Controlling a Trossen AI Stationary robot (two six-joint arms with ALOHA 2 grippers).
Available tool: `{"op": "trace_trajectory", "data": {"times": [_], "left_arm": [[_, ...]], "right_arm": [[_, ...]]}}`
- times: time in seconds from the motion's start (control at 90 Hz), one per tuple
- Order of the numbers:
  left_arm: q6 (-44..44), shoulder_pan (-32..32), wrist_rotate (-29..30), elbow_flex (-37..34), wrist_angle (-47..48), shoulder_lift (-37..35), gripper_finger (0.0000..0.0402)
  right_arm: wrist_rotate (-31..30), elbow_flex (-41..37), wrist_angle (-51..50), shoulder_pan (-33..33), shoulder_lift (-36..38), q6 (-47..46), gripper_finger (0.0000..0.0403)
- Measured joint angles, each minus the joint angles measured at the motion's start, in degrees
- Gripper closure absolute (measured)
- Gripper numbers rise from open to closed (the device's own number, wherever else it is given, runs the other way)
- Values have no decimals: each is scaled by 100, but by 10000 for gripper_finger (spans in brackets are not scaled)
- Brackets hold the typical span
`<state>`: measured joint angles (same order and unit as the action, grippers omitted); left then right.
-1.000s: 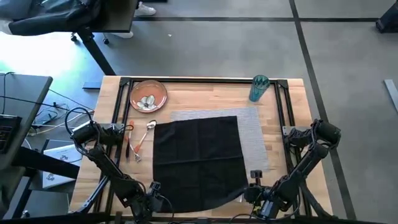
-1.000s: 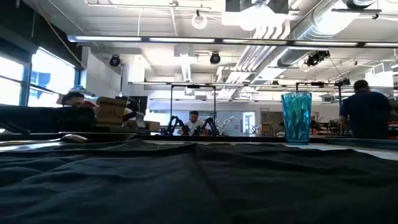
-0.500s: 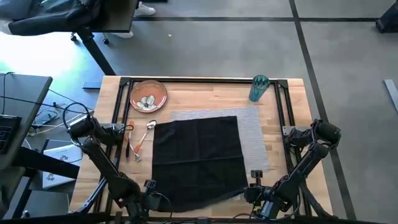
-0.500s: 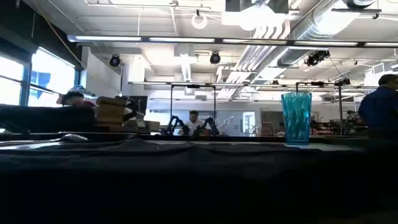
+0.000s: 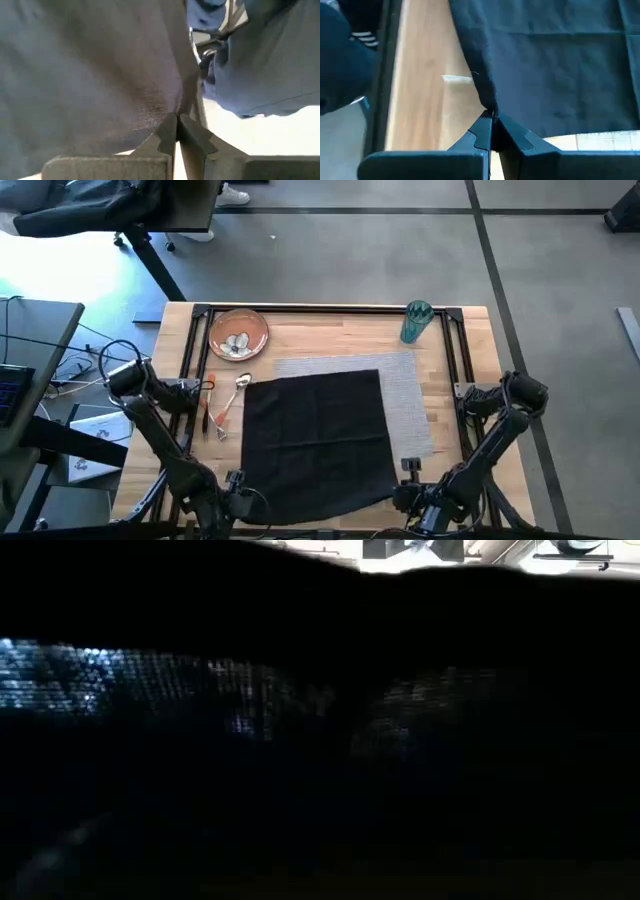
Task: Set table place
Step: Fold the black table napkin
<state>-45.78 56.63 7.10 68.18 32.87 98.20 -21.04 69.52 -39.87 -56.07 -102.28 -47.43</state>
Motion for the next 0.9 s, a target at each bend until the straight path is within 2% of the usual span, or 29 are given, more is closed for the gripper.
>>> {"op": "trace_trajectory", "data": {"times": [0.1,0.2,0.411,0.611,0.722,0.9], "left_arm": [[-13,2,63,74,85,6,401],[-3,4,324,253,518,-44,401],[-454,-37,1439,547,1870,-533,401],[-1482,-376,1913,546,3701,-1028,401],[-1713,-534,2359,546,4393,-1187,401],[-1825,-926,2505,359,5166,-1245,401]], "right_arm": [[112,196,-97,-8,0,72,403],[-84,526,-483,5,-2,239,403],[-643,1408,-2031,410,-2,153,403],[-747,1499,-3261,1172,35,-166,403],[-873,1499,-3748,1721,37,-63,403],[-891,1073,-3744,2691,48,249,403]]}}
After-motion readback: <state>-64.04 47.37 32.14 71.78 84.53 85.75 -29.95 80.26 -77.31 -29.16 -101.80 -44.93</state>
